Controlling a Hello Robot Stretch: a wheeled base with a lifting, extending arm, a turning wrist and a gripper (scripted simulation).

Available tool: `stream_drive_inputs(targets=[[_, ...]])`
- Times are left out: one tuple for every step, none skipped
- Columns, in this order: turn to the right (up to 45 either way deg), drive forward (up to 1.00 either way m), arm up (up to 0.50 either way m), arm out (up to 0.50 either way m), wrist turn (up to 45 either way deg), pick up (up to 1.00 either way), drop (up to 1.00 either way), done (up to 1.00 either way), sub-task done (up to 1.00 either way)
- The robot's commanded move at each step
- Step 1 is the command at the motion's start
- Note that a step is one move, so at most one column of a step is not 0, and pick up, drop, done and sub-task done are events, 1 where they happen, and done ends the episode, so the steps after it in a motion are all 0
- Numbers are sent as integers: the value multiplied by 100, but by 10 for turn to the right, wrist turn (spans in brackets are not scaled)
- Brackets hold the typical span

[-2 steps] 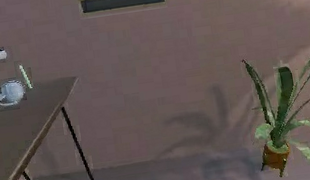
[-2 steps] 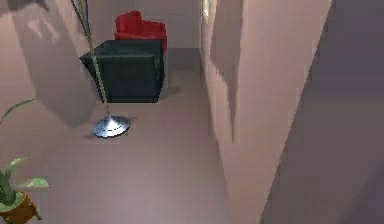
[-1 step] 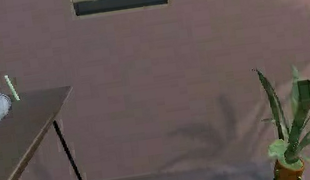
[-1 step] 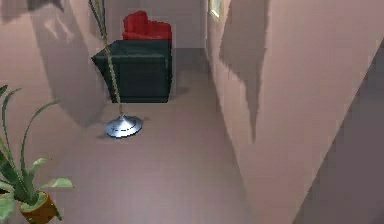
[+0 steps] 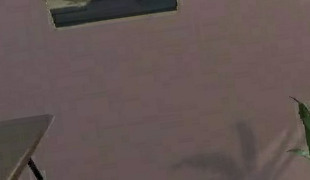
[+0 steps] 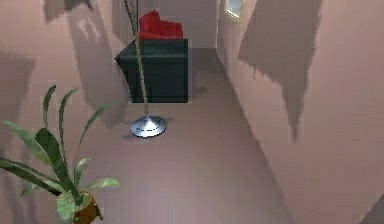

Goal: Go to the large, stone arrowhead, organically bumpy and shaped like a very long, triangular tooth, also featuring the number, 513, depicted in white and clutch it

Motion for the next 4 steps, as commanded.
stream_drive_inputs(targets=[[-450, 0, 0, 0, 0, 0, 0, 0, 0], [-450, 0, 0, 0, 0, 0, 0, 0, 0], [-120, 0, 0, 0, 0, 0, 0, 0, 0], [0, 15, 0, 0, 0, 0, 0, 0, 0]])
